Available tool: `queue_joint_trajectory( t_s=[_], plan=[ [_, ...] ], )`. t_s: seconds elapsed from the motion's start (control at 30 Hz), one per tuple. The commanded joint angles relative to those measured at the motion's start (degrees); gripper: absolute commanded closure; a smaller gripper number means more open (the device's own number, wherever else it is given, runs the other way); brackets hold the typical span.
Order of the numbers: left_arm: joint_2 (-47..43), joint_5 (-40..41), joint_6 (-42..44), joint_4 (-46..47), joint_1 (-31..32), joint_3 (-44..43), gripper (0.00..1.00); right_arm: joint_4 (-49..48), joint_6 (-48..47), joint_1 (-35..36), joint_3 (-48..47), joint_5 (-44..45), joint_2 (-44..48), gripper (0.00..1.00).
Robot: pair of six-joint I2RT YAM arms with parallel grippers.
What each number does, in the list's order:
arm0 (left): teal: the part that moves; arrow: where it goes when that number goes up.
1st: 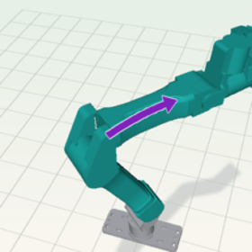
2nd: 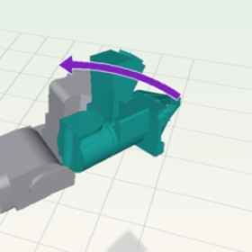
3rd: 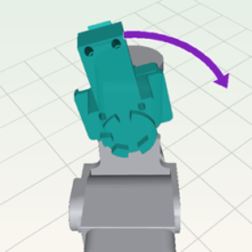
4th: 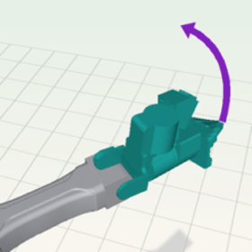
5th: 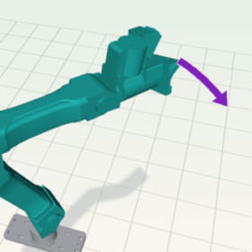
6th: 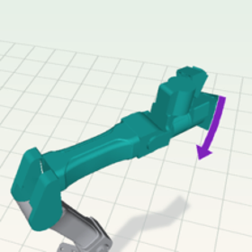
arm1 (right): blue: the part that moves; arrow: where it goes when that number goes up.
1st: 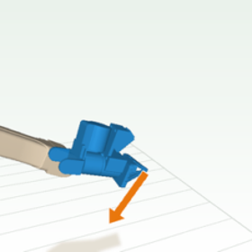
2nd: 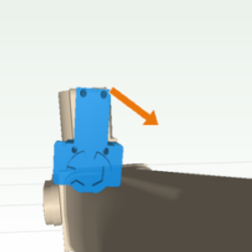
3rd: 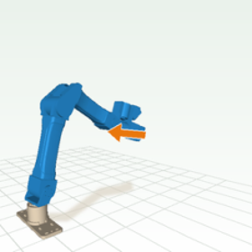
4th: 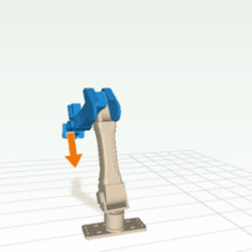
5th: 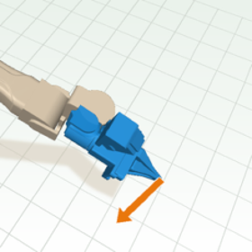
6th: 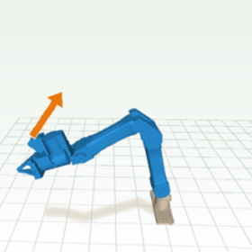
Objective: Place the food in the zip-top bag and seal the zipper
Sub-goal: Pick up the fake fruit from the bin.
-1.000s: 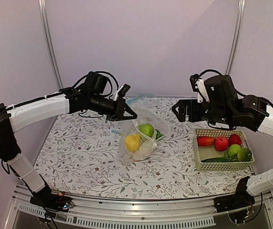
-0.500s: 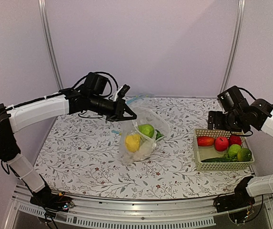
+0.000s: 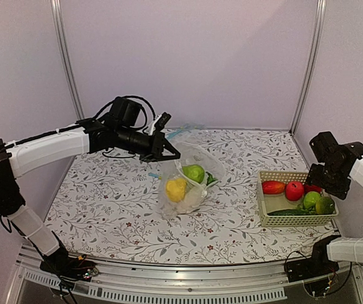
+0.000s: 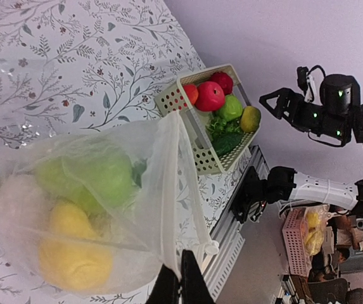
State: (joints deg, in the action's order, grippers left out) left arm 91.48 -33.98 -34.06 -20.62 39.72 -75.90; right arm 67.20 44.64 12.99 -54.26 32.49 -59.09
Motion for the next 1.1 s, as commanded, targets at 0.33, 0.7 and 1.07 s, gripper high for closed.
queue_joint_trajectory(
  t_s=[0.33,0.7,1.07],
  plan=[
    [-2.9,-0.2,0.06,1.94,-0.53,1.9,1.0,-6.88,-1.94,-11.13,7.45,-8.31,-1.21,0.16],
    [-2.75,-0.45,-0.22,2.32,-0.53,1.96,1.0,-8.9,-2.35,-12.5,10.32,-8.39,-3.09,0.23],
    [-2.42,-0.67,-0.41,2.43,-0.53,1.52,1.0,-10.73,-1.14,-14.22,12.15,-7.05,-5.07,0.43]
  ],
)
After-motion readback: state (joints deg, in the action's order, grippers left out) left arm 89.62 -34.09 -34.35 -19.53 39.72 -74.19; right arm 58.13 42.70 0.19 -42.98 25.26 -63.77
